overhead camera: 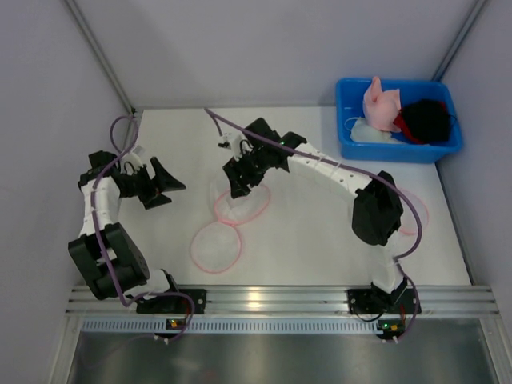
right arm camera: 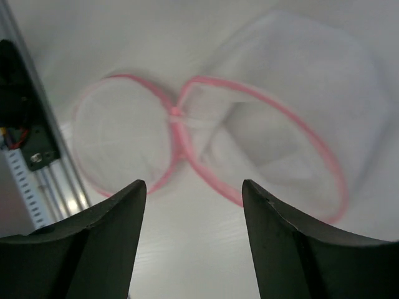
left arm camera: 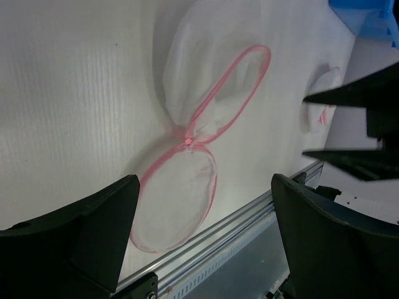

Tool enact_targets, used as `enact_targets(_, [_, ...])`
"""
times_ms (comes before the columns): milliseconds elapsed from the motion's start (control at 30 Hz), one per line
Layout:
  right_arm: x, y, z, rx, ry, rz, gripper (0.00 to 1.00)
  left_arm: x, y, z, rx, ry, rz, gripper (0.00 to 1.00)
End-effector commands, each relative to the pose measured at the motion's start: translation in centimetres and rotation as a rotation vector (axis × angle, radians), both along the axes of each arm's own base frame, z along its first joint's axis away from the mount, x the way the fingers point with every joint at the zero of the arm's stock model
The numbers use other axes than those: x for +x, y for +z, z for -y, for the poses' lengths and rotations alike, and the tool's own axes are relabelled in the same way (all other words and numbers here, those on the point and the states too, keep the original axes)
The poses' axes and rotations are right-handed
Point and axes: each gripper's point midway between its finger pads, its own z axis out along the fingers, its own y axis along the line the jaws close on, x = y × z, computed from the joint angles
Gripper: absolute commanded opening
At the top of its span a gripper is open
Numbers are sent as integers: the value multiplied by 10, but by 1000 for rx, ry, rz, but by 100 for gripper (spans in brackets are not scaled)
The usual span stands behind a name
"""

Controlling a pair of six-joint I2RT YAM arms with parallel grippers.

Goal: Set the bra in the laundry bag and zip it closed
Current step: Adjust the laundry bag at the center of the board.

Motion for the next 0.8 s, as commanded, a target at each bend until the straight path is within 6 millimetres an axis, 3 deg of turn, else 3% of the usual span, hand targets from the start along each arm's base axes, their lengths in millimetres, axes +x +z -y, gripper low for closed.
enact_targets(0, [95,9,30,-38,-162,259,64,-6,-16,-3,39,-7,-12,92])
enact_targets(33, [112,-14,41,-115,-190,286,64,-8,-24,-4,52,-22,-21,91])
enact_targets(200, [132,-61,58,-191,-242,260,65,-10,-34,-3,95,-75,-36,86])
enact_targets(267, [140,-64,61,-175,-260,278,66,-10,-36,-1,137,-112,-18,83])
enact_targets(367, [137,-74,61,-180,-230,265,65,-9,-45,13,240,-214,-25,75])
enact_targets(400, [136,-74,59,-171,-222,257,64,-9,-47,29,257,-282,-17,72])
enact_targets(467, [134,-82,58,-178,-213,242,62,-4,-52,42,261,-318,-26,65])
enact_targets(567, [131,-87,58,-183,-221,217,46,12,-59,55,265,-341,-22,57])
enact_targets(633, [127,-83,58,-176,-227,198,33,21,-67,59,265,-356,-26,56])
enact_targets(667, [122,-85,59,-173,-232,175,21,25,-68,64,272,-373,-17,56])
enact_targets(767, [114,-75,62,-153,-250,166,6,29,-80,77,269,-414,-33,56])
